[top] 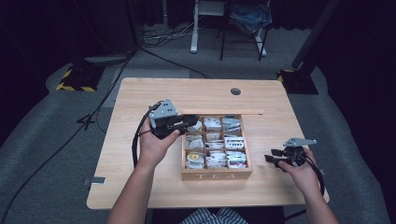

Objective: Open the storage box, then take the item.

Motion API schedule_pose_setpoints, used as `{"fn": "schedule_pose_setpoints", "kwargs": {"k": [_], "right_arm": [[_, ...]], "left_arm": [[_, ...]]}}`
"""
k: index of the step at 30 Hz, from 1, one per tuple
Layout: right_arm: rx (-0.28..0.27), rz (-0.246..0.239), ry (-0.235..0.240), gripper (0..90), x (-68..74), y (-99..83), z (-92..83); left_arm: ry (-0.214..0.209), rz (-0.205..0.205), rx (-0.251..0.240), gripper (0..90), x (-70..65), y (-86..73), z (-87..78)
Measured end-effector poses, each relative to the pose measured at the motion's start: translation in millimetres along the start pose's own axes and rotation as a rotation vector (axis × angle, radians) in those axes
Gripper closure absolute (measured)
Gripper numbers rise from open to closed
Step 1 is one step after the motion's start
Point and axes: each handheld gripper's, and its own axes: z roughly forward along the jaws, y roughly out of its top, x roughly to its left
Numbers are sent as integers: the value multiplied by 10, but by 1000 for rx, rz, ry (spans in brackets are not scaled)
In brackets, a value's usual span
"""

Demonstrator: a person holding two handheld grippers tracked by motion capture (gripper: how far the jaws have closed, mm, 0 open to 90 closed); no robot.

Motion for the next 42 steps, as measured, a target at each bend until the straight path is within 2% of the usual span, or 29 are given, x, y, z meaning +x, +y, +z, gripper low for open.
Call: {"fn": "schedule_pose_setpoints", "kwargs": {"k": [2, 5, 10, 17, 21, 22, 25, 28, 31, 33, 36, 38, 41, 42], "right_arm": [[-23, 6, 23, 551, 42, 16, -88], [-31, 5, 29, 552, 72, 31, -140], [-49, -34, 48, 569, 195, 106, -227], [-53, -77, 61, 597, 324, 213, -251], [-66, -103, 82, 616, 421, 261, -245], [-79, -122, 99, 622, 485, 287, -241], [-93, -139, 124, 618, 557, 329, -233], [-99, -197, 125, 622, 670, 423, -202], [-111, -237, 155, 642, 806, 528, -154], [-83, -242, 193, 668, 903, 587, -125], [-56, -275, 221, 707, 1035, 680, -64], [-56, -284, 228, 721, 1064, 699, -49], [-53, -319, 263, 752, 1158, 751, 1], [-47, -331, 287, 763, 1215, 780, 36]], "left_arm": [[2, 9, 3, 795, -2, 0, 3], [-2, 9, 6, 795, -2, -1, 5], [-8, 9, 6, 794, 3, -5, 3], [-14, 8, 20, 789, -2, -20, 18], [-13, 6, 25, 785, 7, -26, 28], [-13, 1, 24, 776, 4, -30, 34], [0, 17, 25, 764, -5, -27, 45], [1, 16, 22, 763, -11, -25, 45], [-3, 19, 20, 763, -7, -25, 41], [-4, 21, 20, 763, -4, -27, 40], [-7, 21, 19, 763, -3, -29, 40], [-6, 22, 19, 763, -3, -30, 40], [-6, 22, 19, 763, -4, -30, 40], [-5, 22, 19, 763, -4, -30, 40]]}}
